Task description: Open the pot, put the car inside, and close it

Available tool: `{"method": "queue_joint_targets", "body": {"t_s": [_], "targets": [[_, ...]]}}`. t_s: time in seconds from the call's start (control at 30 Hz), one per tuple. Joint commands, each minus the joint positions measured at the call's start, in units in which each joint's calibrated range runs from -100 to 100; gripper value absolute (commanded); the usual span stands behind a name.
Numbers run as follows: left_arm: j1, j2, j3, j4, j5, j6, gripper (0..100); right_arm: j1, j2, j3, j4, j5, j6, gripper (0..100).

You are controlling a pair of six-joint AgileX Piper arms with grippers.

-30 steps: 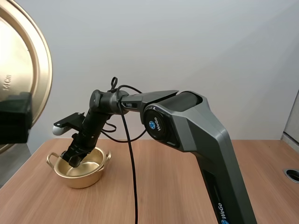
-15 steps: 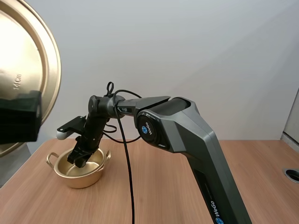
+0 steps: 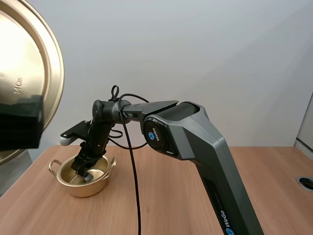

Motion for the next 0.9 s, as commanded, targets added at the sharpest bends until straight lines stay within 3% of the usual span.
{"method": "queue_joint_targets", "body": {"t_s": [0.0, 0.2, 0.3, 0.53, 0.7, 0.87], "targets": [[-0.04, 0.0, -0.1, 0.0, 0.0, 0.0, 0, 0.0, -0.3, -0.1, 0.0, -0.8, 0.0, 100], [-0.04, 0.0, -0.1, 0.0, 0.0, 0.0, 0, 0.0, -1.7, -0.1, -0.1, -4.2, -0.3, 100], [-0.04, 0.0, -0.1, 0.0, 0.0, 0.0, 0, 0.0, -4.2, -0.1, -3.3, -5.1, 0.9, 100], [-0.04, 1.4, 1.2, 3.2, 0.0, -1.2, 0, -0.8, -13.7, -0.1, -21.1, -6.1, 4.7, 100], [-0.44, 5.7, 10.2, 7.8, 0.0, -1.2, 0, -4.6, -22.8, -0.1, -33.1, -6.2, 12.6, 100], [-0.58, 14.1, 22.7, 7.5, -4.5, -1.1, 0, -10.6, -33.6, -0.1, -35.6, -4.0, 16.1, 100]]}}
